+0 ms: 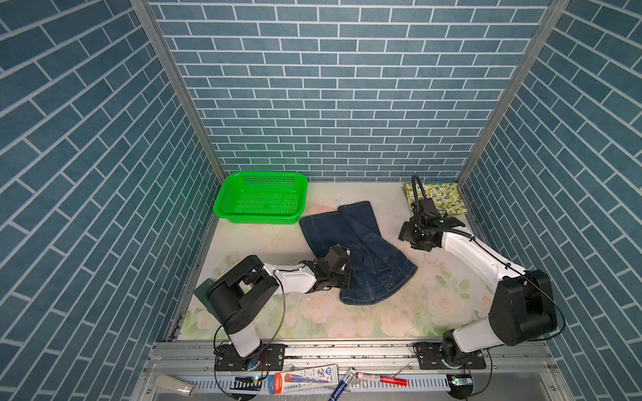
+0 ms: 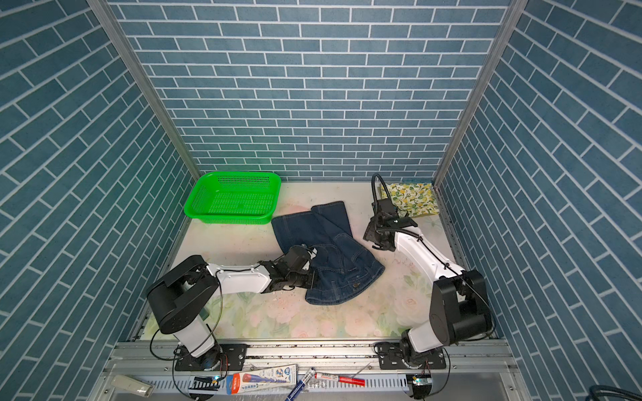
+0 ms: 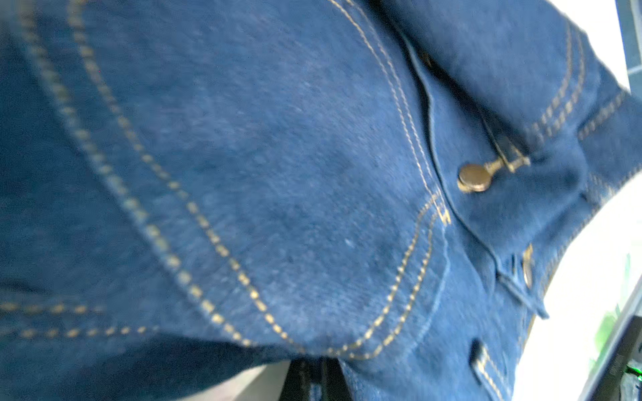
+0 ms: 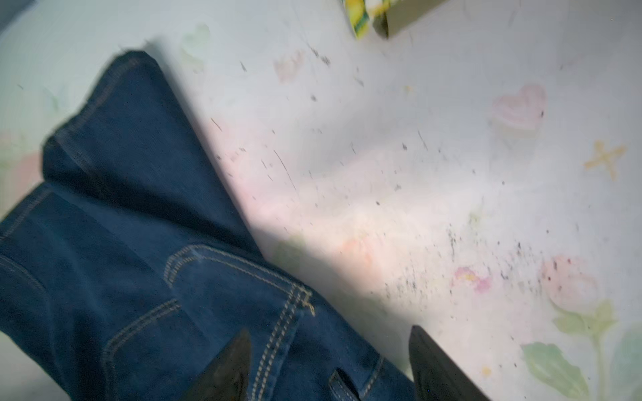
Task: Fold and stack skirts
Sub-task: Rotate the skirt at the center of the table.
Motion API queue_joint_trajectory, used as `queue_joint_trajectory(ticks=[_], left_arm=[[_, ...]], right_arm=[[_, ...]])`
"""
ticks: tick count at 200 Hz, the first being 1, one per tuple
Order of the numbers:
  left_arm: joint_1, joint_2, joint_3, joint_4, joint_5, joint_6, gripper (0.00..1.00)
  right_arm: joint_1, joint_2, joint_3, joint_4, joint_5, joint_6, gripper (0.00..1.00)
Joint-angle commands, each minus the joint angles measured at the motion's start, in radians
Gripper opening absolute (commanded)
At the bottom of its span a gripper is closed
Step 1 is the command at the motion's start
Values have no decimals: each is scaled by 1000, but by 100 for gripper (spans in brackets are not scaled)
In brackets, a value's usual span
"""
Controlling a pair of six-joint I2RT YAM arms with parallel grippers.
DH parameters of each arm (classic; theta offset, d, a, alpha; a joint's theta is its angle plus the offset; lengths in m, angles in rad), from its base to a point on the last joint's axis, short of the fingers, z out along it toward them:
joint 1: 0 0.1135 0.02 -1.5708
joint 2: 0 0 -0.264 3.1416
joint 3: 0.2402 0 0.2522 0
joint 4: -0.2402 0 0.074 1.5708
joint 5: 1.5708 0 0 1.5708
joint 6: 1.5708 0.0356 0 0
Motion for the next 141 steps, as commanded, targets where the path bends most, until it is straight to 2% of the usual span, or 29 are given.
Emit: queue_joint_trajectory(ticks=[1,11,37,58,81,112,131,141], left_arm=[[-27,41,-28,-162,-11,-19,0],[-28,5,-40,-194,-28,-15,4],[-25,-143,-60,-303,-75,12,42],[-9,-244,-20,-414,-108,37,57],[30,-260,100,-523,-119,53,61],[113,-134,294,-558,-104,36,62],[170,-33,401,-530,-112,-2,62],[197,18,441,-491,-104,-30,62]], right_arm=[[-11,-72,-105,13,-31,-22,75],[-19,-100,-147,15,-28,-16,76],[-35,-173,-249,35,-18,1,78],[-41,-202,-299,57,-32,1,79],[-41,-229,-346,92,-61,8,79],[-41,-257,-409,151,-84,32,75],[-40,-256,-428,170,-89,36,67],[-41,-262,-441,183,-92,38,60]])
